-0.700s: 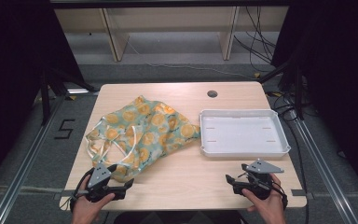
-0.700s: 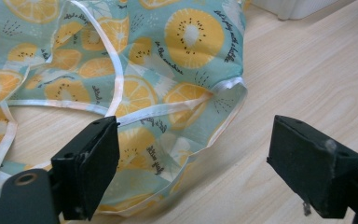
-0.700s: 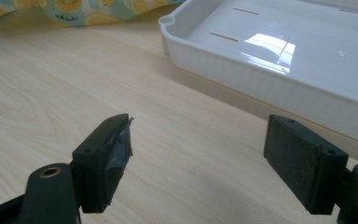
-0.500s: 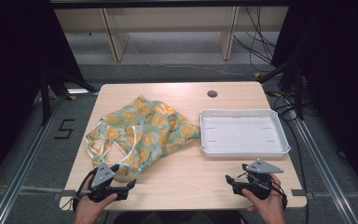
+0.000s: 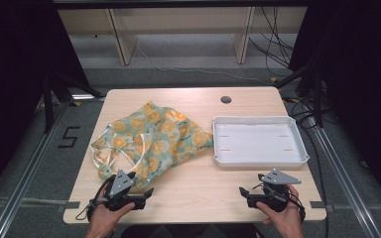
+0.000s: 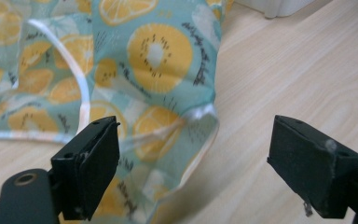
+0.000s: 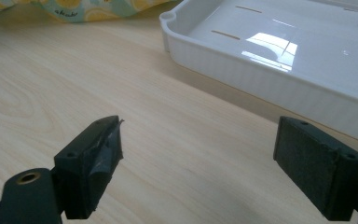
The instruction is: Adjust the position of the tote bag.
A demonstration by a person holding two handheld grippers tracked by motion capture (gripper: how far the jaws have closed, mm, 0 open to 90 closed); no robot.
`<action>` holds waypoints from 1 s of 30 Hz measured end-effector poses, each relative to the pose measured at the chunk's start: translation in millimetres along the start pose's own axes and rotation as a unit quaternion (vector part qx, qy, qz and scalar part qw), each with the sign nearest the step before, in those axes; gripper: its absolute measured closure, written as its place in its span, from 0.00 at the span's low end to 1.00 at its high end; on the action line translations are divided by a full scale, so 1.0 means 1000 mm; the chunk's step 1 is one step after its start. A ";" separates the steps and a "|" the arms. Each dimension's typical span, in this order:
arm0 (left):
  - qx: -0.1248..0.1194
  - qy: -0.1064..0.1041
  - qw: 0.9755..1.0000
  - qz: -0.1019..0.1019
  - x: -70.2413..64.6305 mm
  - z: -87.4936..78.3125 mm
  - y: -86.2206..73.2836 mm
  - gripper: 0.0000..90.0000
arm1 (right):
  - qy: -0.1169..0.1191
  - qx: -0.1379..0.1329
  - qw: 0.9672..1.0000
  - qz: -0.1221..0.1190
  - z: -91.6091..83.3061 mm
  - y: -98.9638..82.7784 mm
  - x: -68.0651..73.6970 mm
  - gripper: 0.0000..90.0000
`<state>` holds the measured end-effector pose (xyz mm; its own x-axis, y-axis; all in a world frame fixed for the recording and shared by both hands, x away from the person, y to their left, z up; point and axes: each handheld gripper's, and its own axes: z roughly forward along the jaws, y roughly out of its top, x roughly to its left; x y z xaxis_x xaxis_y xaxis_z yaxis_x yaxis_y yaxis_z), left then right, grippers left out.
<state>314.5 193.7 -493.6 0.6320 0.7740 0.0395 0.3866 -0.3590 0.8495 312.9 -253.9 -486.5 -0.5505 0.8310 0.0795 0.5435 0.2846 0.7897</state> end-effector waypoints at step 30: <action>0.043 -0.089 0.989 0.113 -0.026 0.043 0.028 0.99 | 0.019 0.008 0.999 -0.028 0.004 0.000 0.002 0.24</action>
<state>338.0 141.3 -493.3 0.8144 0.5669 0.1238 0.2720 -0.5613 0.7816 313.8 -250.3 -488.7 -0.6036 0.7950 0.0596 0.5213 0.3370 0.7840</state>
